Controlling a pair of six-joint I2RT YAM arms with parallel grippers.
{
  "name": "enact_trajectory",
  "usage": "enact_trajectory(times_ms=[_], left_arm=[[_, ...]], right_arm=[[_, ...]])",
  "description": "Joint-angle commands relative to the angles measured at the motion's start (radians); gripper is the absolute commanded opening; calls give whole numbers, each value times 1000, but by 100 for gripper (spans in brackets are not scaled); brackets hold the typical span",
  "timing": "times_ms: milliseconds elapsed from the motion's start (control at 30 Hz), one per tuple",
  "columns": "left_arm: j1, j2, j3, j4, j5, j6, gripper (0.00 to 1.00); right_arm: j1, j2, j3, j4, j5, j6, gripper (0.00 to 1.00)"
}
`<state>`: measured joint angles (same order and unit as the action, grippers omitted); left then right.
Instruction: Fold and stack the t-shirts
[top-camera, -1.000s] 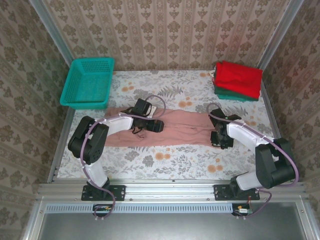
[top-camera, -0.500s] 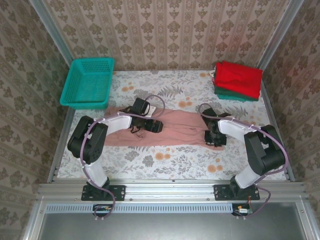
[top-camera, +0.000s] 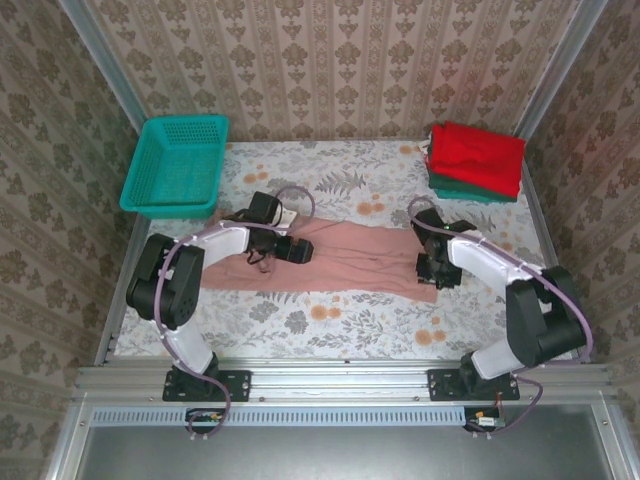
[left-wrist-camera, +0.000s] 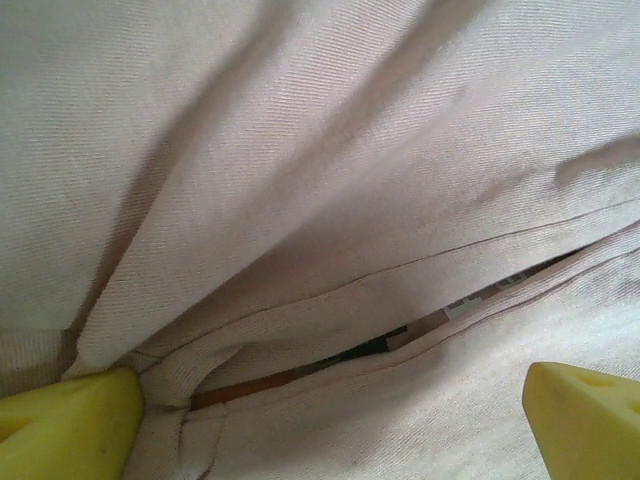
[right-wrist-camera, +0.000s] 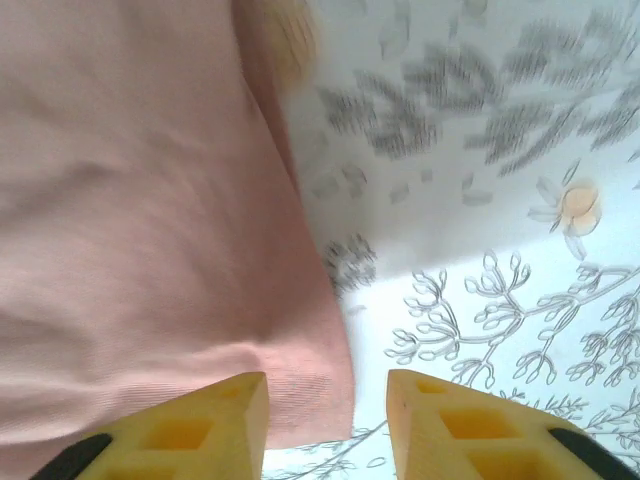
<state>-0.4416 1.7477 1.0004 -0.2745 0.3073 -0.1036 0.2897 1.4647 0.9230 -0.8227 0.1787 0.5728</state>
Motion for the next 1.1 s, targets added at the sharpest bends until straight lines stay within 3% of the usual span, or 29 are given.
enact_trajectory(times_ms=[0,200,433,500,600,700,900,1067], left_arm=[[-1,-34,-23,-83,-25,16,100],[-75,-78,9,-92,-17,-6,100],[-88,-220,-12,-91,-30,-33,100],[-78,-276,-33,-97,-72,-42,100],[-47,-367,-92,-91,-133,-62,100],[-20,-439,-158,-95,-184,-74,100],[49,-477,-257,-85,-229,-87,100],[72,-450,-276,-53,-185,-102,100]], right_arm=[[-12,-18,123,19,-7,-36,43],[-88,275,322,78,-18,-87,36],[-122,509,459,128,-73,-148,33],[-130,561,484,117,-69,-152,23],[-139,571,488,99,-32,-150,11],[-142,526,483,86,-8,-155,4],[-146,504,552,25,14,-183,7],[-158,578,643,-47,21,-215,10]])
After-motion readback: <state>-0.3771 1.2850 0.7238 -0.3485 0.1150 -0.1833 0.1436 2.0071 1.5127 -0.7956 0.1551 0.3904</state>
